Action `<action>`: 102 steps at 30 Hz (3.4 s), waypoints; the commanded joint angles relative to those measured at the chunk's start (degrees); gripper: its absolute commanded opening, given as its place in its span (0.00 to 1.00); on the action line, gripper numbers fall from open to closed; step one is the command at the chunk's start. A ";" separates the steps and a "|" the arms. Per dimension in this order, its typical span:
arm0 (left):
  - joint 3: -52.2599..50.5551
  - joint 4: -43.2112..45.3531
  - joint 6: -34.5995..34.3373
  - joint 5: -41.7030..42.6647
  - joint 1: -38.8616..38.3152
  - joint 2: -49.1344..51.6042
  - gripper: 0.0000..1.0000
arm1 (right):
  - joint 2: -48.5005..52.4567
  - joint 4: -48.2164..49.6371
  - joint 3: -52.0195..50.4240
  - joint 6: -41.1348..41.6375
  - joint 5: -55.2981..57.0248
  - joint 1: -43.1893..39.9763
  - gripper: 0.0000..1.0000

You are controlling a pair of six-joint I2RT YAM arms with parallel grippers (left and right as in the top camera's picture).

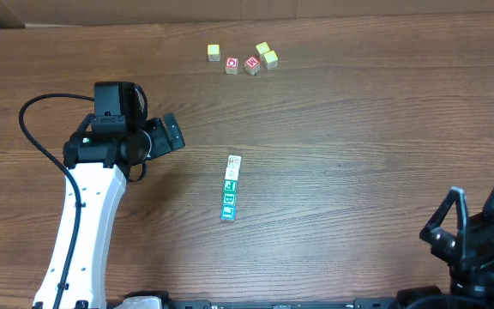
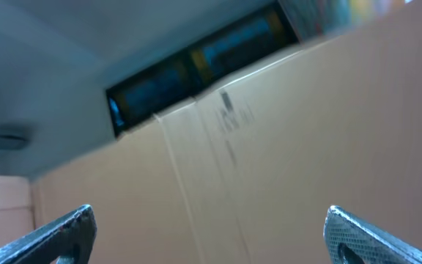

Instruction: Flip 5 blocks

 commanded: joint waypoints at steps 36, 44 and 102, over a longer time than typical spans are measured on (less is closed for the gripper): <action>0.33 0.11 -0.35 -0.57 -0.11 0.11 1.00 | -0.57 -22.23 -20.13 -24.22 -4.57 -3.74 1.00; 0.33 0.11 -0.35 -0.57 -0.11 0.11 1.00 | -0.57 -22.23 -20.13 -24.22 -4.39 -3.74 1.00; -4.42 -22.34 -0.33 -7.63 -0.07 -56.76 1.00 | -0.55 -22.23 -20.13 -24.22 -4.37 -3.74 1.00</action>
